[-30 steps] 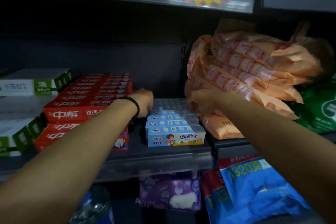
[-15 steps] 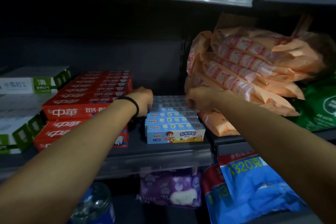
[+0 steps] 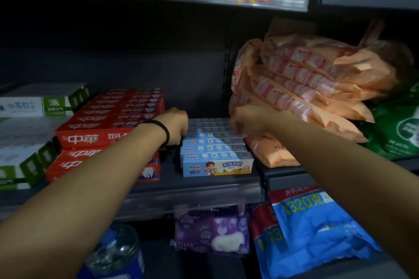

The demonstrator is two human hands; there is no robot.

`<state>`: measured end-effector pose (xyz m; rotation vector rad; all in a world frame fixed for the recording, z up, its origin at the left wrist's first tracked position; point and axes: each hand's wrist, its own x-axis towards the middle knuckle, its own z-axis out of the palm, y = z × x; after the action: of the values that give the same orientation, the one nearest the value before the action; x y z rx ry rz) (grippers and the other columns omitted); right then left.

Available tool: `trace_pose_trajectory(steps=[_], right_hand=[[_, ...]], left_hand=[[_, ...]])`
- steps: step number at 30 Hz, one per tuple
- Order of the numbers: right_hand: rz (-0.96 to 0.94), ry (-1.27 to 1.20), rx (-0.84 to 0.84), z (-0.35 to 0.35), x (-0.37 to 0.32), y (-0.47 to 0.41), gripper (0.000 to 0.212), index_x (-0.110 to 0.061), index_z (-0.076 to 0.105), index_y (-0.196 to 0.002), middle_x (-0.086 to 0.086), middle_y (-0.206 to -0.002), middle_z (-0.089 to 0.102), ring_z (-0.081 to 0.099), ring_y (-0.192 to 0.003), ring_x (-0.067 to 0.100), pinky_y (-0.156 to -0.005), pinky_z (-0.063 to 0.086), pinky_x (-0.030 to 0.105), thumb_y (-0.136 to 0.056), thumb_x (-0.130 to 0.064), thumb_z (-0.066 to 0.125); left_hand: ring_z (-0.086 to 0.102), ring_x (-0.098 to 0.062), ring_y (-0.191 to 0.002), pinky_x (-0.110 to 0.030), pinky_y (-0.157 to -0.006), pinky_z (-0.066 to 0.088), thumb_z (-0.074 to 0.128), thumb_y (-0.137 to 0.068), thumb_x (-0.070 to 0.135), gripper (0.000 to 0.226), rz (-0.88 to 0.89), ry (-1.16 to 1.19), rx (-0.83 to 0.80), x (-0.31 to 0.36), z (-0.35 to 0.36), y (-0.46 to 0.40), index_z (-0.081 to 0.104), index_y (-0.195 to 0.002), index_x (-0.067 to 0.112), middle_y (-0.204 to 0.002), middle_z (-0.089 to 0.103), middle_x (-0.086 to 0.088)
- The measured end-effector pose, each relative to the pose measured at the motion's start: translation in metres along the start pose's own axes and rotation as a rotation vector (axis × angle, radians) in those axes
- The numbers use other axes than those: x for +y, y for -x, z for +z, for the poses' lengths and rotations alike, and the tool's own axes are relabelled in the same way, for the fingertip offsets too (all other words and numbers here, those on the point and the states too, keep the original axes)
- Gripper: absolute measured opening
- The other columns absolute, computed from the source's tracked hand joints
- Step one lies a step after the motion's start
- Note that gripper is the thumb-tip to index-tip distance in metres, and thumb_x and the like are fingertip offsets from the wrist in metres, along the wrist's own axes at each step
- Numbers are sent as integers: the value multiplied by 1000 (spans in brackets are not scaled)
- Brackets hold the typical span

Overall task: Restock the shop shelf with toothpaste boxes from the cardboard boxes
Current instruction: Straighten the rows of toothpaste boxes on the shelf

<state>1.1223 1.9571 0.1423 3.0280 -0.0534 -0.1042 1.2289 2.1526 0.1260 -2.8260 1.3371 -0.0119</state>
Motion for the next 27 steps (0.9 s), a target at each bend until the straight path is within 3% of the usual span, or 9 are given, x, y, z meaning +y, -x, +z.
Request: trace_pose_trajectory(steps=[7,11,27], right_hand=[[-65,72,43,1,2,25,27,-17,72,-91,0,-99,68,60,-95,19,-84,49,34,-77,3,59],[-54,65,15,6,-3,35,25,-12,71,-97,3,-103,67,58,-98,20,-73,39,24,-81,2,58],[-53,54,25,16,-6,33,20,-10,69,-101,5,-106,63,50,-97,18,-71,30,21,-81,-4,66]], left_hand=[[65,-17,-98,-31,-87,54,73,-78,5,34,12,40,-9,8,-3,23,70,-111,12,-107,69,-3],[65,-16,-98,-31,-88,54,72,-79,4,32,7,53,-17,12,1,32,70,-110,10,-107,70,-4],[64,-16,-98,-29,-88,53,69,-82,5,28,15,35,5,20,5,34,71,-109,11,-108,69,-3]])
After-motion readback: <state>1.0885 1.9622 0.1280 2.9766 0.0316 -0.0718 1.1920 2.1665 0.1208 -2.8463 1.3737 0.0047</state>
